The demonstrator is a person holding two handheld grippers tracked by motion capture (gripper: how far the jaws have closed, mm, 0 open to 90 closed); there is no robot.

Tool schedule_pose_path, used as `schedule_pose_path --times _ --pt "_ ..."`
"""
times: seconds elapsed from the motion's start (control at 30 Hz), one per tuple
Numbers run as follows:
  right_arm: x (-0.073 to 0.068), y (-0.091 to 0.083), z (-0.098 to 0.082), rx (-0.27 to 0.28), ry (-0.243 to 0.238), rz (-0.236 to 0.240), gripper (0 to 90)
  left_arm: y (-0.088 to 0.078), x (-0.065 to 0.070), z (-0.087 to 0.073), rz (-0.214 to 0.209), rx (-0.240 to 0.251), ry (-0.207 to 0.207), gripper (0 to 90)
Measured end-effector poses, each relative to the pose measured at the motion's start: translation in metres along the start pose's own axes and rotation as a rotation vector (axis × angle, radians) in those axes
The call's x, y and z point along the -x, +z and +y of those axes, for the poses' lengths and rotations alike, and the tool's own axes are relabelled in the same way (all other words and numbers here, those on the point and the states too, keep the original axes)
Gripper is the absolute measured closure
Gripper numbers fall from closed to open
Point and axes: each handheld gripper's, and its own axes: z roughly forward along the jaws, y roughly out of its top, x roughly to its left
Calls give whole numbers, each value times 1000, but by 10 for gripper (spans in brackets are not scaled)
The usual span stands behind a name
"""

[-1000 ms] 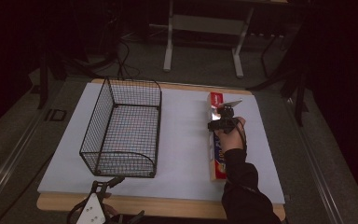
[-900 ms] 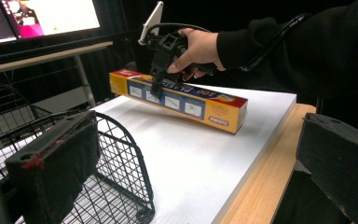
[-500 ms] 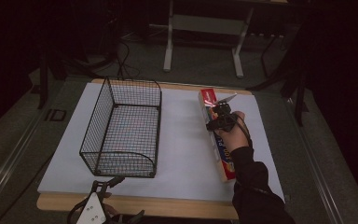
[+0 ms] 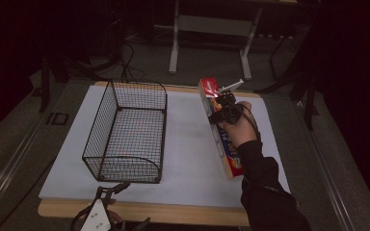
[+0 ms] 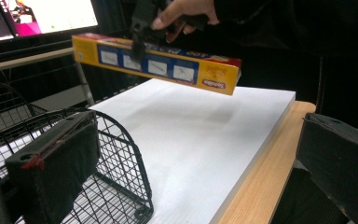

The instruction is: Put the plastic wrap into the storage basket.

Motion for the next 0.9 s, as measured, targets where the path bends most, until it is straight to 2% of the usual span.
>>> schedule_pose_path --times 0.13,0.33,0.5,0.63,0.9 --pt "-9 -14 9 5 -17 -18 395 0 0 0 -1 -1 3 2" --pt "-21 -34 22 38 -33 -9 395 0 1 0 -2 -3 4 2" --pt "-33 -44 32 41 -41 -11 395 0 0 0 -2 -3 2 2" --pt "-49 -50 40 49 -82 -23 396 0 1 0 -2 -2 4 2" --pt "-83 -61 56 91 -124 7 395 -1 0 0 -2 1 0 2"
